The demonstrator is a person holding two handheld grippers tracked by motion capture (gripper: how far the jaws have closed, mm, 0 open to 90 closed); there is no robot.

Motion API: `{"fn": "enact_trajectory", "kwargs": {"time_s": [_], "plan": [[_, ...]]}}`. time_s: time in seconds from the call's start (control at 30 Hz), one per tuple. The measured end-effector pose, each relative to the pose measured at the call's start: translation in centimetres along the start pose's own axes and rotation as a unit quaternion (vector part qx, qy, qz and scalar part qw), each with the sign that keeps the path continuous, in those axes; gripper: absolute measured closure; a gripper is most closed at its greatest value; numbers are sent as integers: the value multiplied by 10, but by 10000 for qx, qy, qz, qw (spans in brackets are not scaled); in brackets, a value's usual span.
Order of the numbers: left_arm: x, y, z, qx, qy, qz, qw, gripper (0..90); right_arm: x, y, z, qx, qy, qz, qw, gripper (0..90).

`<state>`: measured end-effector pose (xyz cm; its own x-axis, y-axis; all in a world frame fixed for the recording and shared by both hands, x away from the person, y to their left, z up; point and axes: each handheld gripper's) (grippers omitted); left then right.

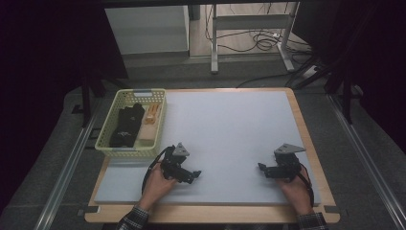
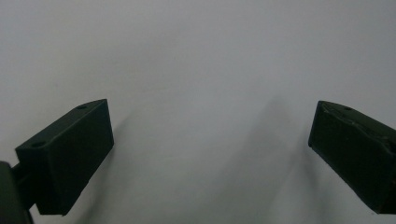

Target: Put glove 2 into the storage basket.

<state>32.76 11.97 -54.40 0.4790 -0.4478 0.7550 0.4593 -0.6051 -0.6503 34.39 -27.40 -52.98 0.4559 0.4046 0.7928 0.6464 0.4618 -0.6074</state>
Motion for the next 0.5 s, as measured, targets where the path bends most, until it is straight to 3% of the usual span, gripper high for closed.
{"fn": "enact_trajectory", "kwargs": {"time_s": [0.17, 0.5], "plan": [[-3, 2, -4, 114, 209, -17, 9997, 0, 0, 0, 0, -1, -2, 2, 10000, 164], [-3, 2, -5, 129, 229, -18, 9997, 0, -1, 0, 0, -7, 2, 5, 10000, 163]]}}
Point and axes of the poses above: each handheld gripper's, and its own axes: y roughly forward along the jaws, x roughly out of its top, z roughly to its left, and after that the axes turned 6 degrees about -z, right-handed
